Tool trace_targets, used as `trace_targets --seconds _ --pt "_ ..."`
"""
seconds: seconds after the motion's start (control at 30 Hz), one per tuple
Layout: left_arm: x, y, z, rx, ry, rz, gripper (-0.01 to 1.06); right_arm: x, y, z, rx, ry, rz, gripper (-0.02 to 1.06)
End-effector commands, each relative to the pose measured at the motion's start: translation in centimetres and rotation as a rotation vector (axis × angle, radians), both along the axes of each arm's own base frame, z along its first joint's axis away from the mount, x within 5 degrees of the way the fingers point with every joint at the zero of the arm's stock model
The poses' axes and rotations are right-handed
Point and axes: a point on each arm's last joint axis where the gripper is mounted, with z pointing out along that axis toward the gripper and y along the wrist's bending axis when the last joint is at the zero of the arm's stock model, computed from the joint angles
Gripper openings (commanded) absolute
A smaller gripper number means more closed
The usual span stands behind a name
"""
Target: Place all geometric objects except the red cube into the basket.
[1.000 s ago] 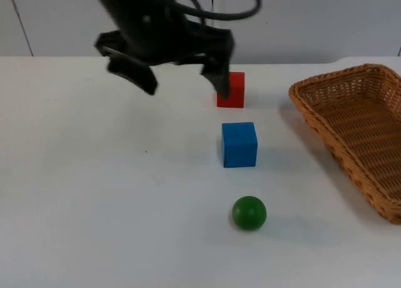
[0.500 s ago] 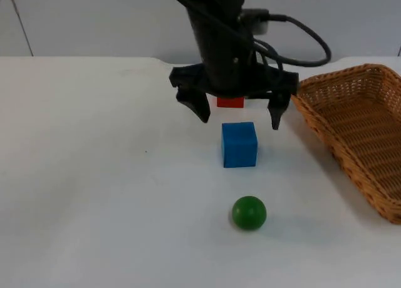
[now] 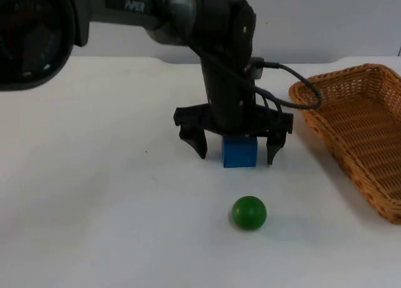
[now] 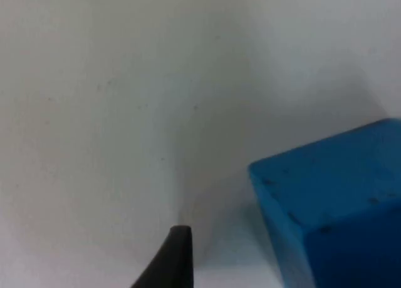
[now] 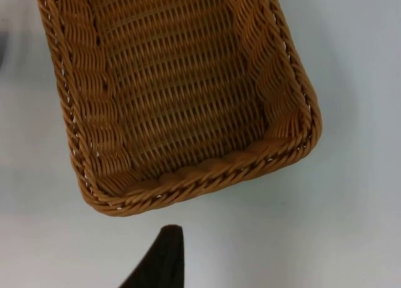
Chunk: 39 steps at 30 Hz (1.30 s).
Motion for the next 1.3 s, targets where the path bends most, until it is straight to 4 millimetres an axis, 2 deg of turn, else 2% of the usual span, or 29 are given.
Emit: trace_targets --seconds 0.0,0.1,0.17,0.2,0.3,0.37,0.4,0.5,0.63,0.77,0.8,0.87,0.97,1.17,1.27 --pt "0.1 -0.3 -0.1 0.0 -0.022 0.006 1.05 0.2 -0.1 0.3 -0.008 -0.026 -0.003 1.05" --pt "0.1 -0.2 -0.3 0.007 -0.022 0.006 1.03 0.2 -0.1 0.3 -0.008 -0.026 -0.003 1.05" --pt "0.3 -0.2 -0.3 0.003 -0.035 0.038 0.95 0.2 -0.1 0.3 -0.008 -0.026 -0.003 1.05" --pt "0.3 -0.2 -0.3 0.003 -0.035 0.038 0.95 0.2 -0.1 0.3 -0.008 -0.026 -0.003 1.05" --pt "0.4 -0.3 -0.2 -0.01 -0.044 0.065 0.67 0.2 -0.1 0.3 -0.008 -0.026 -0.003 1.05" --pt "0.4 -0.2 -0.2 -0.007 -0.041 0.071 0.41 0.2 -0.1 0.3 -0.008 -0.026 -0.003 1.05" --pt "0.4 -0.2 -0.2 -0.007 -0.041 0.071 0.41 0.2 -0.1 0.3 -0.008 -0.026 -0.003 1.05" --pt "0.2 -0.1 0.2 0.008 -0.03 0.05 0.01 0.2 -0.1 0.3 -0.008 -0.026 -0.003 1.05" --pt "-0.1 0.1 2.1 0.03 -0.036 -0.047 0.0 0.2 -0.1 0.3 -0.008 -0.026 -0.003 1.05" --pt "-0.1 1.0 7.0 0.095 -0.127 -0.137 0.0 0.1 -0.1 0.3 -0.008 -0.024 -0.003 1.05" --pt "-0.1 1.0 7.0 0.095 -0.127 -0.137 0.0 0.1 -0.1 0.3 -0.008 -0.024 -0.003 1.05" --pt "-0.3 1.2 9.8 0.083 -0.18 -0.194 0.0 0.1 -0.1 0.3 -0.008 -0.024 -0.003 1.05" --pt "-0.6 1.3 12.2 0.061 -0.225 -0.246 0.0 0.1 -0.1 0.3 -0.008 -0.022 -0.003 1.05" --pt "-0.9 0.7 12.0 0.01 -0.206 -0.314 0.0 0.1 -0.1 0.3 -0.008 -0.022 -0.003 1.05" --pt "-0.9 -0.4 11.8 -0.09 -0.224 -0.348 0.0 0.1 -0.1 0.3 -0.001 -0.024 -0.004 1.05"
